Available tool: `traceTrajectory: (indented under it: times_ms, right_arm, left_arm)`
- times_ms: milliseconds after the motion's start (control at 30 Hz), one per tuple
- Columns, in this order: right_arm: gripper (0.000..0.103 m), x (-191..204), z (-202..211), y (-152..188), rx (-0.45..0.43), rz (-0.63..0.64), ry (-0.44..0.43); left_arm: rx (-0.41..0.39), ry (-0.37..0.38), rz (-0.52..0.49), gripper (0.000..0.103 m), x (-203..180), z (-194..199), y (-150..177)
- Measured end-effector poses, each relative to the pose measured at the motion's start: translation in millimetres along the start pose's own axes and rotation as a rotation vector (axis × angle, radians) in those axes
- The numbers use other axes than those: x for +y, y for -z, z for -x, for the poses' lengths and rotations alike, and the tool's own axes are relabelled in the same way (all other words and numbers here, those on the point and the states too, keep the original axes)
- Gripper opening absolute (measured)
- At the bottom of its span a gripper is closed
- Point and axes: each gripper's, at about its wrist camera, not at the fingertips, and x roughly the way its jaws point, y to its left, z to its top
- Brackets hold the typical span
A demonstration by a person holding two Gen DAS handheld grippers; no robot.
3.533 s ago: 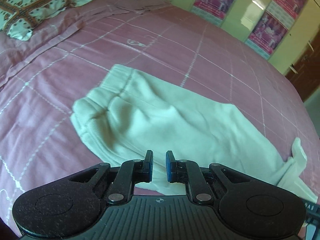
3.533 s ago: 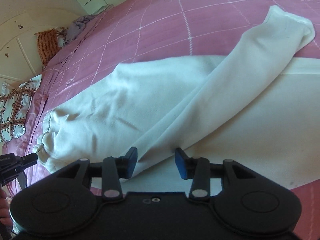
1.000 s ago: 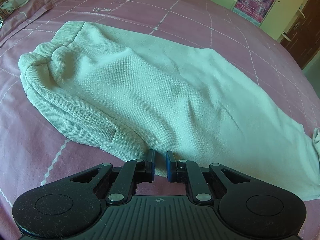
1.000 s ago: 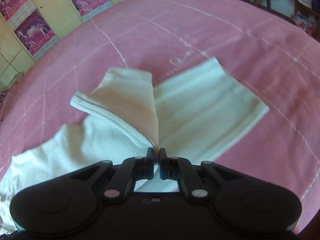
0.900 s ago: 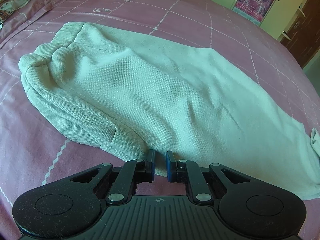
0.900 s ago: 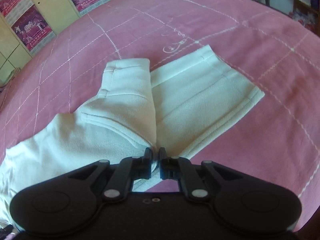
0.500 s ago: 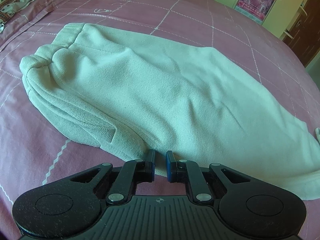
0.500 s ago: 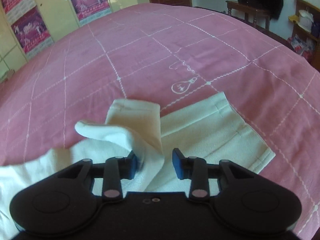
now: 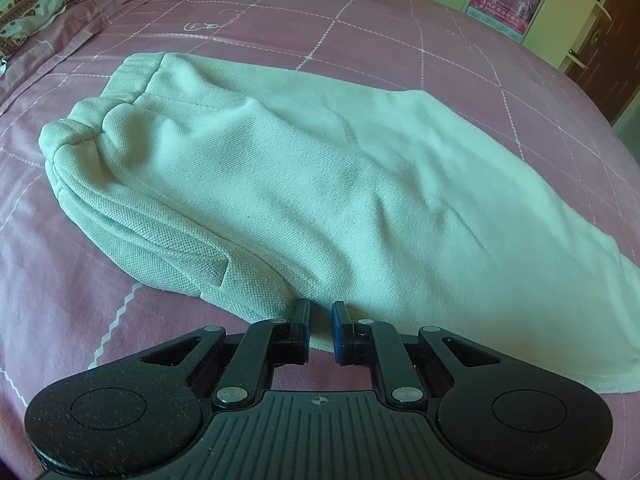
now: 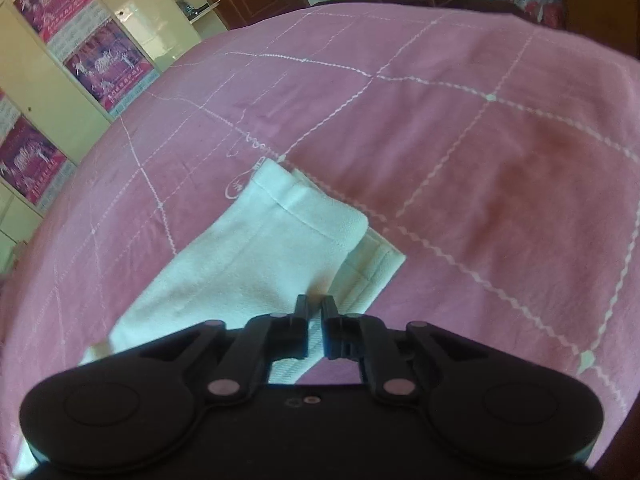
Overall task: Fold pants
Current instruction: 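Grasp the pant leg cuff with the right gripper and lift it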
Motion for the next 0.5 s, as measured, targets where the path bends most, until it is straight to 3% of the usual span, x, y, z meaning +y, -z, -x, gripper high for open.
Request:
traceTrajectory:
  times_ms: [33, 100, 200, 267, 367, 500]
  right_arm:
    - [0.037, -3.8, -2.3, -3.1, 0.009, -0.047, -0.02]
    - [0.038, -6.3, -5.9, -7.3, 0.009, -0.088, -0.046]
    - [0.027, 1.9, -8.1, -8.3, -0.007, -0.043, -0.007]
    - [0.008, 8.2, -10.7, -8.7, -0.011, -0.01, 0.004]
    - [0.004, 18.6, -9.9, -11.3, -0.022, 0.027, -0.011]
    - [0.004, 42.0, 41.9, -14.3, -0.182, 0.133, -0.118]
  left_arm:
    - [-0.001, -0.004, -0.003, 0.012, -1.2, 0.4, 0.4]
    - [-0.001, -0.011, -0.007, 0.012, -2.9, 0.6, 0.7]
    - [-0.002, -0.017, -0.01, 0.012, -3.9, 0.8, 1.1]
    - [-0.003, -0.021, -0.018, 0.012, -5.2, 0.7, 1.5]
    - [-0.002, -0.022, -0.023, 0.012, -5.3, 0.8, 1.1]
    - [-0.003, -0.016, -0.028, 0.012, -4.0, 1.0, 1.5]
